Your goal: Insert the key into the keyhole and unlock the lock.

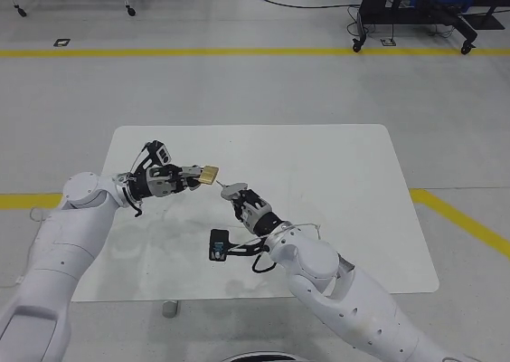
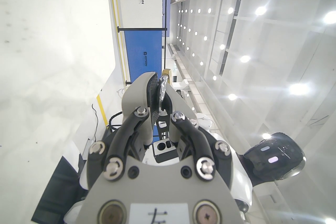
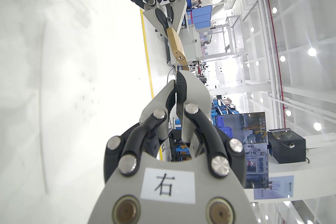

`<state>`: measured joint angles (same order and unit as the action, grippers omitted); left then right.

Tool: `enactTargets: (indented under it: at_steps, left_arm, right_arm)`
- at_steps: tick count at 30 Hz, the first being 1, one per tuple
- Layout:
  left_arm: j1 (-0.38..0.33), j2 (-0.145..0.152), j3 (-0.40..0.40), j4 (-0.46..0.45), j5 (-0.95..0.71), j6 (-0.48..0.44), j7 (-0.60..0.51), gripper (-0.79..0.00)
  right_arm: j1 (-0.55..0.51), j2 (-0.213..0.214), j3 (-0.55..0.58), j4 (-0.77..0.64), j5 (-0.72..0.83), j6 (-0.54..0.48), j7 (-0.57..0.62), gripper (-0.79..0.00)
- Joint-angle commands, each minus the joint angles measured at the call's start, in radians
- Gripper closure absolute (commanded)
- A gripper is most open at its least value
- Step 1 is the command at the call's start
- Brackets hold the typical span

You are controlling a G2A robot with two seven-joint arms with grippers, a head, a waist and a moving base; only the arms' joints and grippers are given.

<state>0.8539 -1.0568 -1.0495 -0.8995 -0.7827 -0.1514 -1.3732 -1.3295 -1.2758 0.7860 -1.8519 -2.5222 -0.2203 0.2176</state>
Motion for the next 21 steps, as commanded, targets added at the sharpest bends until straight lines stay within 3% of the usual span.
enactTargets:
  at_steps: [1, 21]
  left_arm:
    - [-0.002, -0.001, -0.001, 0.006, 0.006, -0.007, -0.006, 0.000]
    - [0.000, -0.005, -0.005, -0.003, 0.072, -0.031, -0.033, 0.000]
  right_arm:
    - [0.000, 0.000, -0.001, 0.001, -0.014, -0.014, -0.005, 0.000]
    - [0.001, -0.017, -0.024, 0.015, -0.092, -0.053, 0.030, 0.000]
